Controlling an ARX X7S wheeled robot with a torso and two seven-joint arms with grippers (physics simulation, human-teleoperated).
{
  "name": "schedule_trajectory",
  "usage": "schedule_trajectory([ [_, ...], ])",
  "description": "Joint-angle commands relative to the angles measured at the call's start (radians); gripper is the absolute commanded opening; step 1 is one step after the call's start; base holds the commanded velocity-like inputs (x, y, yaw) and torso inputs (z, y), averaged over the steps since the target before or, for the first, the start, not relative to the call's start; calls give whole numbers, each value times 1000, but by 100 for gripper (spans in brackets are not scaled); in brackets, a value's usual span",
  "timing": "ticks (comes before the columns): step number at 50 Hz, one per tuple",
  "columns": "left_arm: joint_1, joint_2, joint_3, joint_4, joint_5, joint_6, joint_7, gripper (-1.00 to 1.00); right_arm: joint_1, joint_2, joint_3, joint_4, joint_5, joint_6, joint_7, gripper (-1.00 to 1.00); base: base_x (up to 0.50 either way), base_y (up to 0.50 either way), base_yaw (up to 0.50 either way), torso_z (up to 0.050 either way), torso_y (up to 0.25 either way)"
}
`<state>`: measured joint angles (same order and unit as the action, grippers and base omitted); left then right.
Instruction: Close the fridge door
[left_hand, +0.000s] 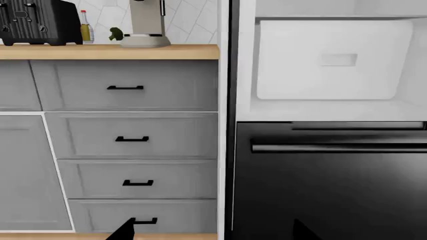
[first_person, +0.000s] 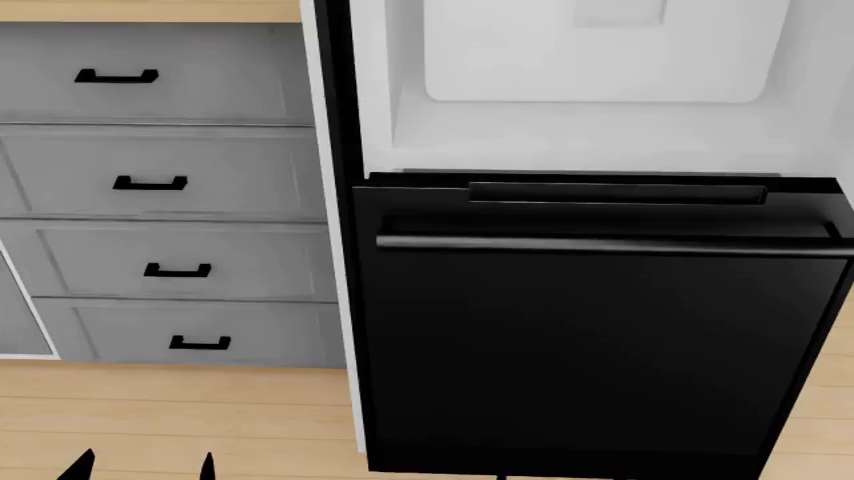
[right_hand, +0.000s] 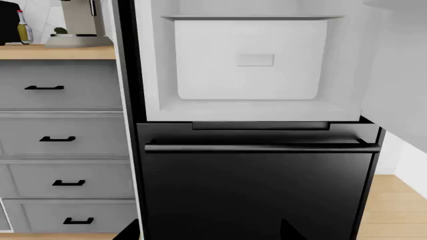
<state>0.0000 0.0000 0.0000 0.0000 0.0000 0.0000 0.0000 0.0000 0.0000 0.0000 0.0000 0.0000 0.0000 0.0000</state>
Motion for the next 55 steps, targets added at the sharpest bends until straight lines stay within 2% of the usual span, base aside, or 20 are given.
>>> schedule_trajectory([
  [1, 6, -32, 38, 11, -32, -4, -39, 100, 0, 9, -5, 0, 9, 0, 13, 100, 0, 0, 0, 0, 0],
  [15, 17, -61, 66, 37, -32, -3, -102, 100, 3, 51, -58, -38, 33, 22, 84, 100, 0, 0, 0, 0, 0],
  [32, 55, -87, 95, 103, -40, 34, -136, 100, -8, 80, -77, -95, 75, 61, 104, 100, -494, 19, 0, 0, 0],
  [41, 62, -99, 101, 98, -5, 66, -183, 100, -15, 91, -98, -106, 77, 60, 113, 100, -480, -315, 0, 0, 0],
  [43, 64, -98, 96, 102, -56, 51, -163, 100, -15, 93, -102, -108, 80, 60, 113, 100, -332, -455, 0, 0, 0],
  [55, 72, -116, 103, 93, -40, 87, -196, 100, -13, 106, -113, -101, 114, 54, 115, 100, -240, -493, 0, 0, 0],
])
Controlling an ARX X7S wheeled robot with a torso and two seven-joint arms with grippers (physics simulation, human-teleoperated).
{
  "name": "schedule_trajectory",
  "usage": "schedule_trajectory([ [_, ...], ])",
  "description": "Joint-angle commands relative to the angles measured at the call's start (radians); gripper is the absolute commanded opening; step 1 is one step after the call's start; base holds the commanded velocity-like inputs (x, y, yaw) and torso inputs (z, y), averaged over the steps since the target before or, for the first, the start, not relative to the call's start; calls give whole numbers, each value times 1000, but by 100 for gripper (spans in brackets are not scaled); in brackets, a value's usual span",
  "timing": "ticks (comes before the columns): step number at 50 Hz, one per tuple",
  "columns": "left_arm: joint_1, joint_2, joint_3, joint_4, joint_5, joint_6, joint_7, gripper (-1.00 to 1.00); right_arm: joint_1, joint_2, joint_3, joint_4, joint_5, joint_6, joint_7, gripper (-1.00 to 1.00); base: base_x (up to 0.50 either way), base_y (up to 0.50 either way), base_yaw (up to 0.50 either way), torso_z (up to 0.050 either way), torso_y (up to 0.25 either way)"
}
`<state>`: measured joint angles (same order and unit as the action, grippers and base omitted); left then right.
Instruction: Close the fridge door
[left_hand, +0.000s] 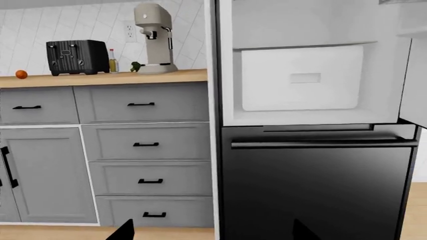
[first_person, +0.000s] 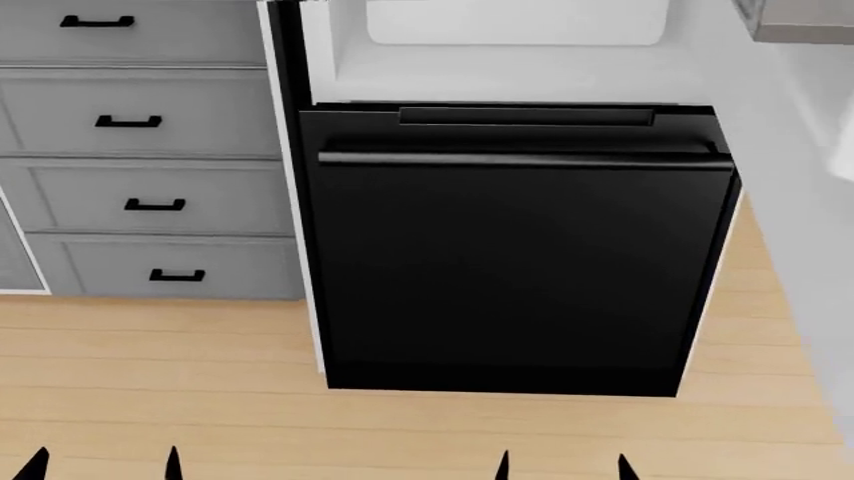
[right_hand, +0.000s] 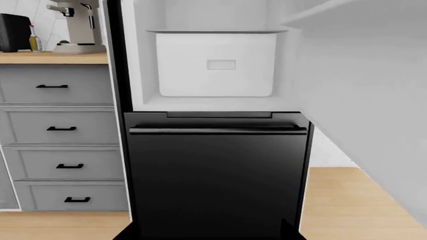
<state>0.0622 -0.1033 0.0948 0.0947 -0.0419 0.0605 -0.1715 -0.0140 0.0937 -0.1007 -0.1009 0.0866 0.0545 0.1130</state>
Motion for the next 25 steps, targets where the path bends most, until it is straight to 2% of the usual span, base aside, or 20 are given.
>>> schedule_trajectory([
  [1, 10, -14, 9, -3, -6, 27, -21, 100, 1, 14, -13, -3, 28, 0, 4, 100, -176, -500, 0, 0, 0],
  [14, 10, -31, 19, 4, -17, 36, -30, 100, 3, 29, -21, -19, 43, 10, 21, 100, -149, -500, 0, 0, 0],
  [25, 16, -39, 17, 19, -35, 39, -44, 100, -2, 39, -25, -27, 56, 9, 32, 100, -117, -500, 0, 28, 0],
])
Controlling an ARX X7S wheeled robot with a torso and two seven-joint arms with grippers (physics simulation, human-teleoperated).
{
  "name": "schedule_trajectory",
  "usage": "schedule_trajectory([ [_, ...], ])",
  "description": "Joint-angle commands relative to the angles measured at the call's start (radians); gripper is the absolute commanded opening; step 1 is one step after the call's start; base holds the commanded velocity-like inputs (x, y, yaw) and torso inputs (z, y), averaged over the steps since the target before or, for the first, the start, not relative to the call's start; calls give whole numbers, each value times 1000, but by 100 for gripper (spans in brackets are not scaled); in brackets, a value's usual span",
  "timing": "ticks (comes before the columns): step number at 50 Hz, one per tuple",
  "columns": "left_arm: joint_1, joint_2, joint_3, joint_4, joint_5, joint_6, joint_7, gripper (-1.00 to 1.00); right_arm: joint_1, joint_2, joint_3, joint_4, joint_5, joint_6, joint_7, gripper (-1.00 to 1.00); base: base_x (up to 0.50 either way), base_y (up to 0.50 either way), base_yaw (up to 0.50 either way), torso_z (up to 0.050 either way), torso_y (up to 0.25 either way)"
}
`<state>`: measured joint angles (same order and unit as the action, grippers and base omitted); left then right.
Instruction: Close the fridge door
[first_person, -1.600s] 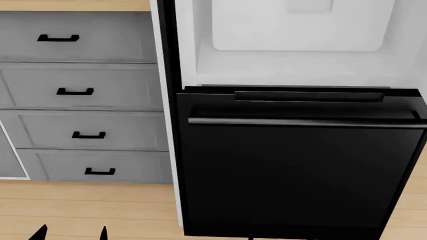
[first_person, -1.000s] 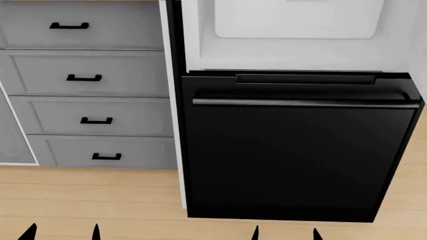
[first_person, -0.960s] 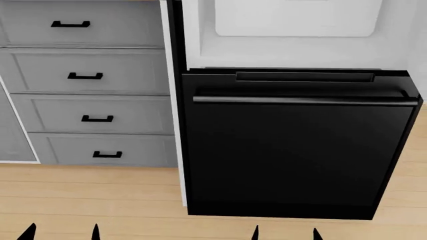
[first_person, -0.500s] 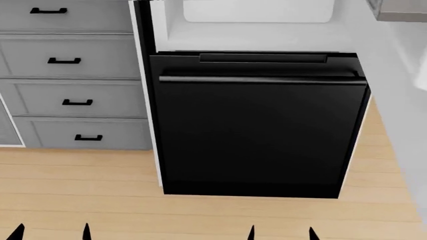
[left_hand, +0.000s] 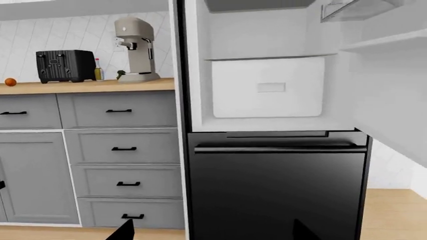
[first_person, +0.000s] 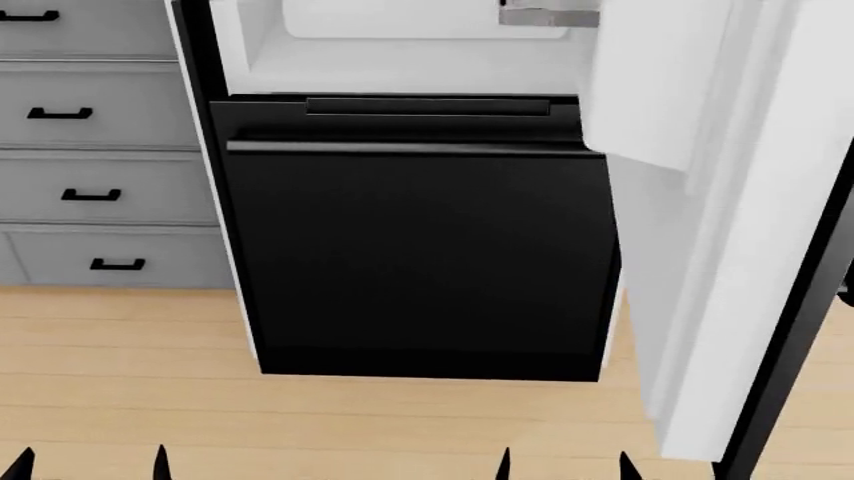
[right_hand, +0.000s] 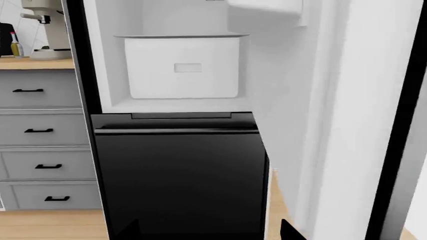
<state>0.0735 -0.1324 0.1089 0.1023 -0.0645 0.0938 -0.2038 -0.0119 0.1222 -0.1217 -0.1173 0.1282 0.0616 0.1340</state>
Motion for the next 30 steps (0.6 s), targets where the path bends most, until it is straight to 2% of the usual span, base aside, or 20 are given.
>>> schedule_trajectory([
  [1, 6, -11, 5, 15, -14, 6, -10, 100, -4, 11, -5, -10, 15, 2, 12, 100, -105, -500, 0, 28, 0],
  [6, 17, -28, 22, 27, -7, 56, 8, 100, -9, 16, -5, -16, 22, -5, 16, 100, -93, -500, 0, 36, 0],
  [7, 17, -28, 26, 29, 28, 43, -13, 100, -8, 16, -5, -12, 23, -7, 17, 100, -55, -500, 0, 50, 0],
  [25, 19, -34, 22, 48, -26, 32, -20, 100, -4, 28, -17, -6, 37, -8, 30, 100, 0, -500, 0, 50, 0],
  [30, 20, -36, 20, 63, -32, 15, -31, 100, -5, 32, -15, 2, 40, -13, 37, 100, -407, -42, 0, 49, 0],
])
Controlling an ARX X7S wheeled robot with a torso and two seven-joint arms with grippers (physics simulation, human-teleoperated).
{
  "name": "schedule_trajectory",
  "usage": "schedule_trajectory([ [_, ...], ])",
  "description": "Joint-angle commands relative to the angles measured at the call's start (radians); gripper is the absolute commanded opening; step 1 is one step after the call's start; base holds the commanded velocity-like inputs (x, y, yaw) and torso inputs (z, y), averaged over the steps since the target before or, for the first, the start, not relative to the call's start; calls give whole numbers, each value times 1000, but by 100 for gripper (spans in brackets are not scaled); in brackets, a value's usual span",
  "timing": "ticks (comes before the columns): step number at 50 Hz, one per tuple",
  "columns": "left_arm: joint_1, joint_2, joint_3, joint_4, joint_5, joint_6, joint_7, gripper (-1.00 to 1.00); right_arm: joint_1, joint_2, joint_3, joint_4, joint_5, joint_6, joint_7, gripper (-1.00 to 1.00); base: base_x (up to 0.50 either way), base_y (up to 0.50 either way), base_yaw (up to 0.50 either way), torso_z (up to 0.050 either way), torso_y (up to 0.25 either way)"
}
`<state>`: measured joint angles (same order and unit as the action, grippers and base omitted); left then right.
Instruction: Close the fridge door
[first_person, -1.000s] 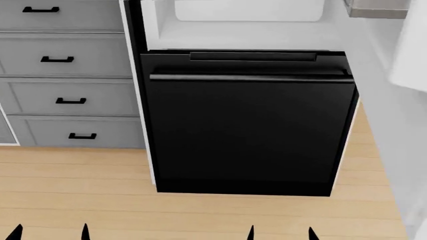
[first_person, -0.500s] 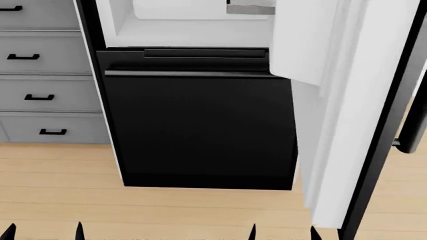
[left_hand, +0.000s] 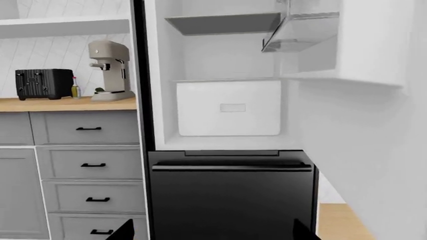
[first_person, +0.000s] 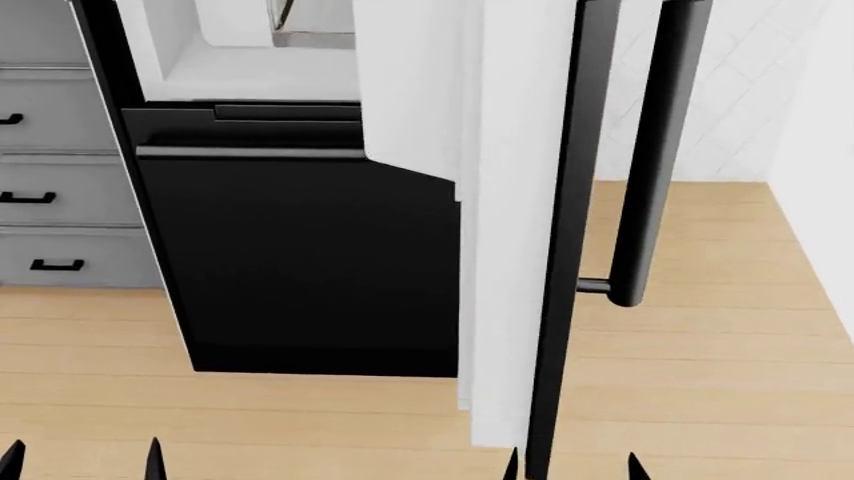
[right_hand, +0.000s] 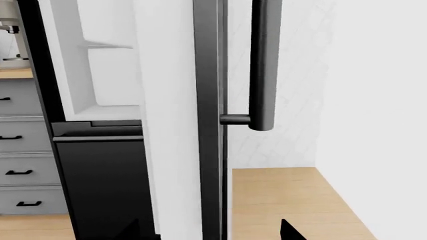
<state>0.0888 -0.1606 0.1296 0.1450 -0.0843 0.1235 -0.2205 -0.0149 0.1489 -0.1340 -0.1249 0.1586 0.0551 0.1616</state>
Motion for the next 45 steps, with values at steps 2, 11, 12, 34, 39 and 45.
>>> schedule_trajectory([
  [2, 6, -8, 2, 17, -6, -11, -18, 100, 1, 6, -7, 14, 4, -5, 14, 100, -500, 0, 0, 48, 0],
  [11, 9, -16, 9, 31, -9, -10, -22, 100, 2, 13, -10, 10, 15, -8, 16, 100, -430, -249, 0, 48, 0],
  [12, 9, -17, 11, 31, -9, -10, -22, 100, 2, 15, -9, 8, 15, -7, 18, 100, -207, -500, 0, 48, 0],
  [34, 16, -29, 26, 39, -17, -6, -33, 100, 1, 30, -2, -9, 44, 2, 36, 100, -63, -500, 0, 48, 0],
  [39, 15, -31, 31, 41, -15, -8, -37, 100, 0, 31, -1, -8, 52, -2, 39, 100, 0, -500, 0, 48, 0],
  [45, 16, -34, 34, 47, -18, -13, -41, 100, 4, 33, -3, 1, 54, -4, 42, 100, 7, -500, 0, 48, 0],
])
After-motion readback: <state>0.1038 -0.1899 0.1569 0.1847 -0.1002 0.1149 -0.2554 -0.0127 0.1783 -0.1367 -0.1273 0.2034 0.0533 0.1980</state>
